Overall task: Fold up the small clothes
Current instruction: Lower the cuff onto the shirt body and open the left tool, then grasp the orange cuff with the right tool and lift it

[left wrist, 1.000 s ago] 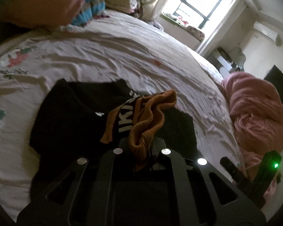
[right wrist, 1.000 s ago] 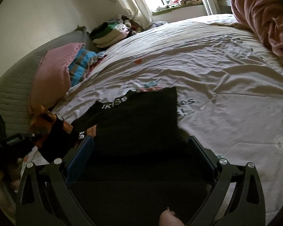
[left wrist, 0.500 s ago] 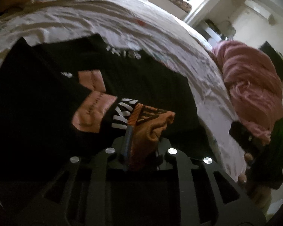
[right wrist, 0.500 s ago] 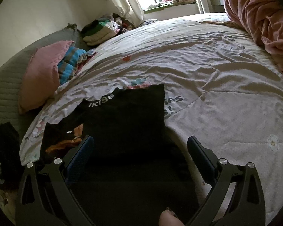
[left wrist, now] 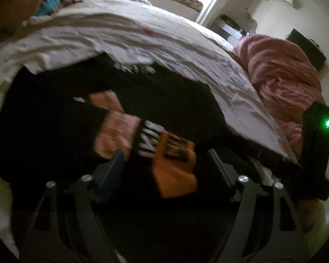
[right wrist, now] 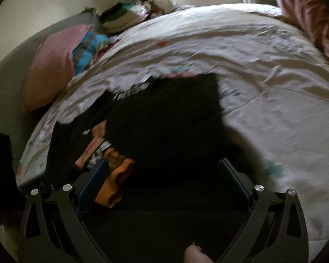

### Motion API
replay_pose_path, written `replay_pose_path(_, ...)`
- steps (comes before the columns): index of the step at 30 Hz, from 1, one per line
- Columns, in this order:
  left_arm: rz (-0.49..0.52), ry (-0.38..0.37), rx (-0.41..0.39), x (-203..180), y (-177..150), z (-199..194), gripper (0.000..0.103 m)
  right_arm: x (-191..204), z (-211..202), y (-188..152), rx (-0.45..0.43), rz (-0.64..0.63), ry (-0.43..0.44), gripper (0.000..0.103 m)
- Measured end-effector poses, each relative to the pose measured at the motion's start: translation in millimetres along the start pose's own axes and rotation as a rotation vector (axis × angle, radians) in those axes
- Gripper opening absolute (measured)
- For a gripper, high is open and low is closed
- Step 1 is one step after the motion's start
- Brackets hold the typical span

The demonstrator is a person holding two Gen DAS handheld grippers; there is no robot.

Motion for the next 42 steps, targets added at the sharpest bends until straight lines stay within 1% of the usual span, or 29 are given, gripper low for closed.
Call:
replay_pose_path(3, -0.007, 0.075, -0.06, 20.8, 12.8, -22.8, 0.083, 20.2, 11.5, -9.7, 0.04, -0.028, 0.026, 0.098)
replay_pose_path(7, -0.057, 0.188, -0.125, 57.6, 23.9, -53.1, 0.083, 43.3, 21.4, -19.2, 0.074, -0.065, 0.045, 0.098)
replay_pose_path(8, -0.082, 0.21, -0.145, 69.3, 26.1, -62.5, 0.084, 52.2, 24.4, -22.4, 0.085, -0.08, 0.055, 0.095)
replay_pose_path(9, -0.097, 0.219, -0.155, 75.4, 26.9, -67.9, 0.087, 56.6, 25.9, -24.1, 0.089, -0.088, 0.061, 0.087)
replay_pose_path(10, -0.115, 0.229, -0.167, 83.9, 27.9, -74.2, 0.092, 64.3, 29.0, -26.8, 0.098, -0.104, 0.068, 0.085)
replay_pose_path(13, -0.162, 0.244, -0.198, 101.9, 28.5, -88.6, 0.092, 77.1, 38.7, -31.6, 0.12, -0.115, 0.07, 0.08)
replay_pose_path(14, -0.175, 0.246, -0.206, 105.7, 28.4, -91.9, 0.092, 79.9, 41.4, -32.8, 0.126, -0.11, 0.074, 0.076)
replay_pose_path(16, -0.205, 0.245, -0.226, 113.3, 28.1, -99.3, 0.092, 86.0, 43.9, -33.7, 0.123, -0.106, 0.093, 0.072)
replay_pose_path(17, -0.224, 0.244, -0.237, 117.1, 27.6, -103.1, 0.093, 88.6, 44.2, -33.2, 0.114, -0.112, 0.092, 0.063)
replay_pose_path(18, -0.235, 0.24, -0.242, 118.7, 27.2, -104.6, 0.093, 91.5, 43.9, -32.7, 0.104, -0.122, 0.092, 0.057)
replay_pose_path(20, -0.25, 0.233, -0.255, 121.1, 26.7, -107.9, 0.093, 95.4, 43.3, -31.5, 0.096, -0.133, 0.102, 0.039)
replay_pose_path(21, -0.258, 0.239, -0.263, 123.6, 26.6, -110.9, 0.093, 96.2, 42.6, -29.9, 0.088, -0.139, 0.107, 0.025)
replay_pose_path(23, -0.265, 0.253, -0.274, 127.7, 26.9, -115.9, 0.093, 99.0, 37.7, -24.0, 0.055, -0.158, 0.099, 0.011)
replay_pose_path(26, -0.298, 0.275, -0.28, 139.2, 24.4, -124.1, 0.093, 105.9, 27.1, -12.8, 0.005, -0.182, 0.121, 0.009)
replay_pose_path(29, -0.336, 0.28, -0.29, 149.7, 21.2, -130.3, 0.093, 117.8, 12.7, 4.1, -0.052, -0.243, 0.128, 0.008)
replay_pose_path(34, -0.373, 0.291, -0.308, 163.8, 18.9, -141.5, 0.093, 141.2, -22.9, 48.2, -0.168, -0.345, 0.148, 0.007)
replay_pose_path(38, -0.39, 0.306, -0.298, 171.1, 15.4, -143.1, 0.093, 147.5, -47.8, 80.4, -0.263, -0.409, 0.129, 0.007)
replay_pose_path(42, -0.379, 0.306, -0.291, 169.1, 15.9, -140.0, 0.093, 130.9, -58.1, 103.2, -0.32, -0.407, 0.08, 0.007)
Point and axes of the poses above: each gripper's, at about its wrist camera, not at the fingertips, and z roughly the way its jaws point, x to its left, y to its top, the point moved 9 cm from there along z, roughly the way its jaws point, and after that the axes turned 10 degrees about -y, right-handed, at the moved point
